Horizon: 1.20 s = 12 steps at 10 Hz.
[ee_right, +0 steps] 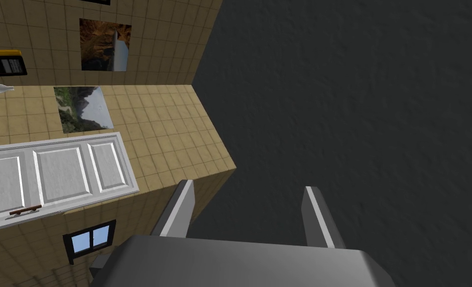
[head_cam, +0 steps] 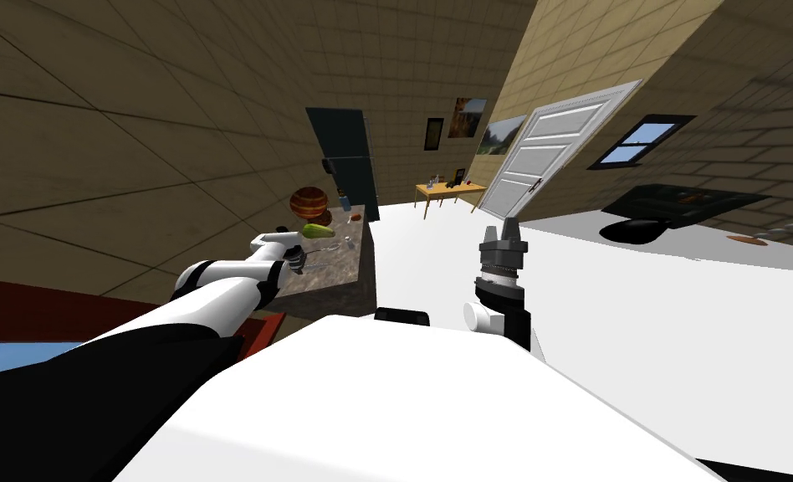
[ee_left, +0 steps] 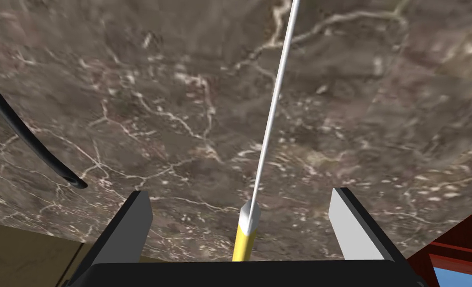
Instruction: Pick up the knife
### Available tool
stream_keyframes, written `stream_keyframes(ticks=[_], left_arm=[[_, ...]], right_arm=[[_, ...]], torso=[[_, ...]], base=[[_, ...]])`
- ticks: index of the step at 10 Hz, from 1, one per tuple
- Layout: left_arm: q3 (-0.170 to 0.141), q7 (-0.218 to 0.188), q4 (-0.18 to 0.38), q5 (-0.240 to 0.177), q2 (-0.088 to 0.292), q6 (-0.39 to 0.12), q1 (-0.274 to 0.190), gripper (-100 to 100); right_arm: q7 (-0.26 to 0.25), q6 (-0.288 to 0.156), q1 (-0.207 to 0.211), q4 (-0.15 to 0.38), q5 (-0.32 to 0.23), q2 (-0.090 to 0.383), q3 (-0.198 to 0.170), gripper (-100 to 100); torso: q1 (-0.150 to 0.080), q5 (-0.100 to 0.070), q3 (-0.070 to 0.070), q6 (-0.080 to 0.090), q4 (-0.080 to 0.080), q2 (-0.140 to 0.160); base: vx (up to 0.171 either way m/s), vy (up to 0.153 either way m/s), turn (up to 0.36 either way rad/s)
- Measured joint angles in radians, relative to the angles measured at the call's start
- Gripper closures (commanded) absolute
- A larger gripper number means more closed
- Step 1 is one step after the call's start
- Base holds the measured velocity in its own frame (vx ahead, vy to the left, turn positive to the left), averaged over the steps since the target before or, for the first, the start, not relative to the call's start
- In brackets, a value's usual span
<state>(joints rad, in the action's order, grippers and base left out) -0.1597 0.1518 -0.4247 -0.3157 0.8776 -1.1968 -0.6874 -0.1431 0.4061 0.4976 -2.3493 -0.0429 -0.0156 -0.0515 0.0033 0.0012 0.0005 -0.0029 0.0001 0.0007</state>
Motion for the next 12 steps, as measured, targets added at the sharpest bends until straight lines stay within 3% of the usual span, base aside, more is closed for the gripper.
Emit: stream_keyframes(ticks=[2,3,6,7,11,12], left_arm=[[0.013,-0.023,-0.037,-0.039,0.015,0.002,0.053,-100],[0.021,-0.027,-0.026,-0.055,0.025,0.009,0.060,-100],[0.021,-0.064,-0.138,-0.096,0.035,-0.026,0.154,-100],[0.021,-0.067,-0.141,-0.098,0.036,-0.027,0.157,100],[0.022,-0.065,-0.141,-0.098,0.035,-0.028,0.157,100],[0.022,-0.065,-0.141,-0.097,0.035,-0.028,0.157,0]], right_arm=[[0.000,0.000,0.000,0.000,0.000,0.000,0.000,0],[0.000,0.000,0.000,0.000,0.000,0.000,0.000,0],[0.000,0.000,0.000,0.000,0.000,0.000,0.000,0],[0.000,0.000,0.000,0.000,0.000,0.000,0.000,0],[0.000,0.000,0.000,0.000,0.000,0.000,0.000,0],[0.000,0.000,0.000,0.000,0.000,0.000,0.000,0]], torso=[[0.000,0.000,0.000,0.000,0.000,0.000],[0.000,0.000,0.000,0.000,0.000,0.000],[-0.001,0.000,0.000,0.000,0.000,0.000],[-0.001,0.000,0.000,0.000,0.000,-0.001],[0.000,0.000,-0.001,0.000,0.000,-0.002],[0.000,0.000,-0.001,-0.001,0.000,-0.001]], base=[[-0.016,0.024,-0.132],[-0.009,0.015,-0.024],[-0.009,0.009,-0.068],[0.000,0.000,0.000],[0.000,0.000,0.000],[0.000,0.000,0.000]])
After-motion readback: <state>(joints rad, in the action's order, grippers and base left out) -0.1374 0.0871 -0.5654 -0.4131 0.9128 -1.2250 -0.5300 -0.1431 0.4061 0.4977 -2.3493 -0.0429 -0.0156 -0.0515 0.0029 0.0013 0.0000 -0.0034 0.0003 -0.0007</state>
